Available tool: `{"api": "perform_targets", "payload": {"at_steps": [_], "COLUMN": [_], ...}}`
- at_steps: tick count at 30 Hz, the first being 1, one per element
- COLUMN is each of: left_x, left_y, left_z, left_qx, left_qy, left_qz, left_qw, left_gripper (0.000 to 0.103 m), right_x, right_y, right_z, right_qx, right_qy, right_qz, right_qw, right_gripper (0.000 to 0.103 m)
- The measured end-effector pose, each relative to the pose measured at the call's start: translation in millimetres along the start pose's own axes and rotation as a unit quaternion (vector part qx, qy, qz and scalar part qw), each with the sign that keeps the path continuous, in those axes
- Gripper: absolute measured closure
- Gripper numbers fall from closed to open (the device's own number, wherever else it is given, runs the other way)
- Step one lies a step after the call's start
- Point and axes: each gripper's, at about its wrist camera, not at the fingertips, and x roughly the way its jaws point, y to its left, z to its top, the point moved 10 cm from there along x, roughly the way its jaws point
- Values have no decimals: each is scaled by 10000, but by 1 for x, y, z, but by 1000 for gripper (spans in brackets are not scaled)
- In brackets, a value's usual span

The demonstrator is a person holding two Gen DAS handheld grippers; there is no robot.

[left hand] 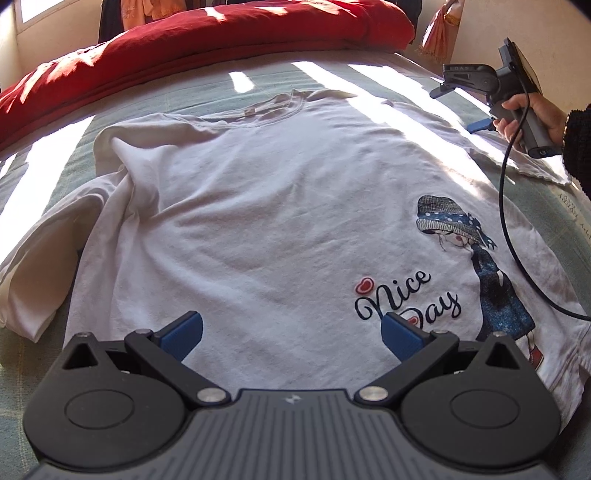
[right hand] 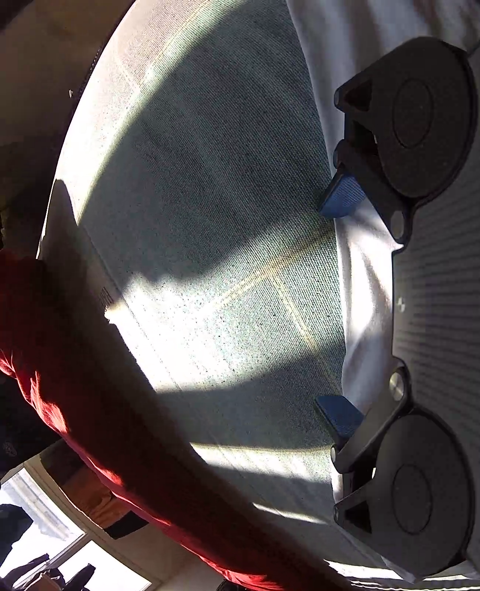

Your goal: Fold clothes

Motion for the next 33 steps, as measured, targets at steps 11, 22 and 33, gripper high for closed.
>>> {"api": "perform_targets", "payload": {"at_steps": [11, 22, 33], "left_x": [0, -4, -3], "left_y": [-8, -7, -33], "left_z": [3, 3, 6], "left_qx": [77, 68, 302], "left_qy": [-18, 6, 20], "left_qz": [-61, 25, -135], "left_qw": [10000, 10000, 9994], "left_gripper": [1, 1, 1], "right_x": [-27, -2, -79], "right_y": [59, 63, -61], "right_z": [-47, -7, -29], "right_qx": [-243, -312, -193], "right_qy": [851, 339, 323], "right_qz": [1092, 761, -285], "right_qw": [9901, 9960, 9989], "right_gripper": [0, 0, 0]}}
